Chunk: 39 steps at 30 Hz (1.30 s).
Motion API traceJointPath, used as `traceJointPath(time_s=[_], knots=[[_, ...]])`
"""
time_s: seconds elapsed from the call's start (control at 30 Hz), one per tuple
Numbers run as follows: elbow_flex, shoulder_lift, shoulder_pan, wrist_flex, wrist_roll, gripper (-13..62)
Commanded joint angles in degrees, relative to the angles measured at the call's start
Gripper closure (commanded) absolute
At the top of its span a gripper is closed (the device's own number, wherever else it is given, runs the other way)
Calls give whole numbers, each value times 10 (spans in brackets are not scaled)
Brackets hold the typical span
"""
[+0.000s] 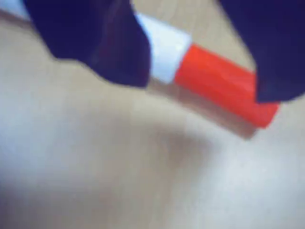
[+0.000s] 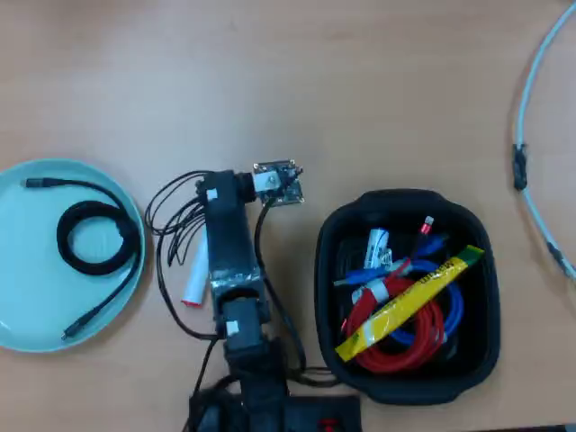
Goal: Pick up the red pen and put it in the green bowl
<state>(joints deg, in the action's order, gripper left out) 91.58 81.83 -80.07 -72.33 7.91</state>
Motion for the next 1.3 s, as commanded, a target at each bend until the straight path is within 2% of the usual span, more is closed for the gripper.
traceJointPath(time_s=[0.0,0.13,0.47,0.73,1.0,1.27], knots=[[-34,5,4,-42,1,276],[-35,9,11,-62,-72,277],[-25,47,120,-90,-408,277],[39,116,138,-123,-432,275],[66,114,173,-121,-548,277],[66,109,188,-113,-559,275]])
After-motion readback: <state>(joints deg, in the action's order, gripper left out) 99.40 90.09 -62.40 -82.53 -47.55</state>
